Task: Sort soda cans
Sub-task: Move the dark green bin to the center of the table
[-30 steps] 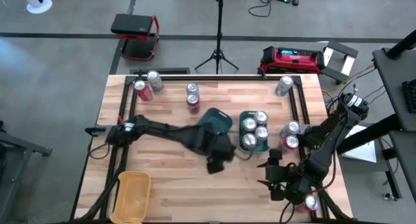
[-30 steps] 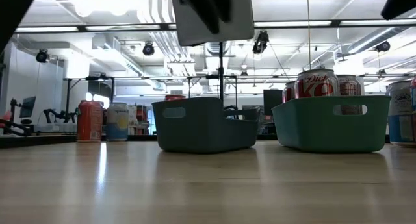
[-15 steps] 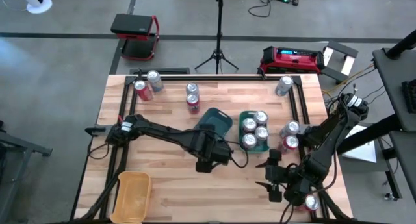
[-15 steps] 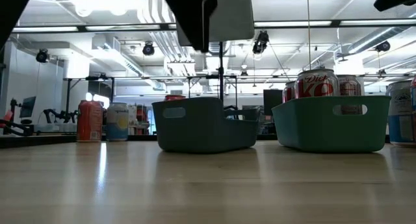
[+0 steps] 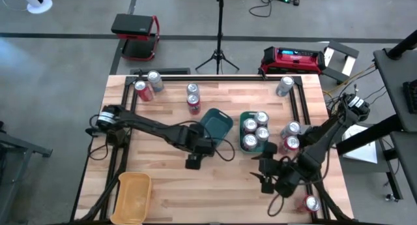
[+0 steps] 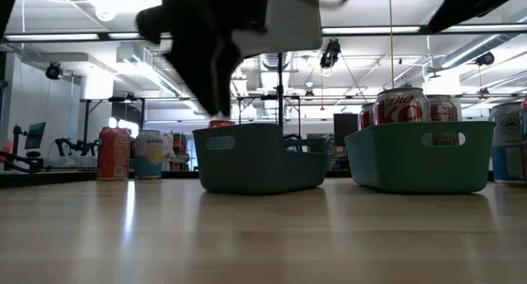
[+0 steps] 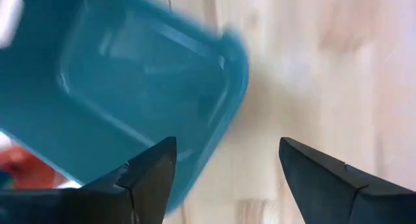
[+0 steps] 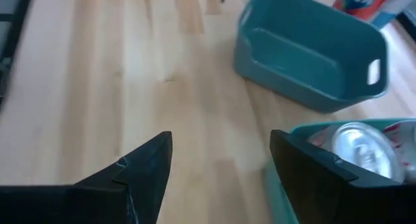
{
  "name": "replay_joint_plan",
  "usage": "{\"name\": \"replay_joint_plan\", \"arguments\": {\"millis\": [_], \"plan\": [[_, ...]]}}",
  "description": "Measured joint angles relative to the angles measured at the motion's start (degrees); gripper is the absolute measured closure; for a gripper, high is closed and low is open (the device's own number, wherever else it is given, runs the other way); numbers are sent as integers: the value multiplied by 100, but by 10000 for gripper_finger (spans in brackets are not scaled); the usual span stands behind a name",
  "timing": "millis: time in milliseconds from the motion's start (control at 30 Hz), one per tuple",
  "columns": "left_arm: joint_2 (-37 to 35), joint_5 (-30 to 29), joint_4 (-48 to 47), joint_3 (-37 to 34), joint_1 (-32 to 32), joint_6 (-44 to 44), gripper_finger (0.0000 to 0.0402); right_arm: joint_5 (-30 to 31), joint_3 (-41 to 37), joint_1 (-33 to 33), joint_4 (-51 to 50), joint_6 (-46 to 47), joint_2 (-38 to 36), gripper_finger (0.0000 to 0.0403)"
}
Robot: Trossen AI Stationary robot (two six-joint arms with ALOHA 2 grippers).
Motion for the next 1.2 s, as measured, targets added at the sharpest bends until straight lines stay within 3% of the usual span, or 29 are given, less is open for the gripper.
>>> {"name": "replay_joint_plan", "arguments": {"millis": [233,433,600,833,967,1200], "plan": [[141,-565,1135,-676,73,792,149,-35,0,-573,103,-467,-2,160],[255,324,1371,-556,185,288,171,-355,0,-822,191,-544,-2,166],[404,666,1411,-351,272,-330,238,-359,0,-903,282,-637,-2,162],[787,445,1541,30,342,-549,382,-364,0,-925,382,-655,-2,161],[1057,445,1446,428,402,-1229,387,-506,0,-925,397,-651,-4,169],[1479,474,988,1351,392,-1499,400,-560,0,-923,409,-668,-7,168]]}}
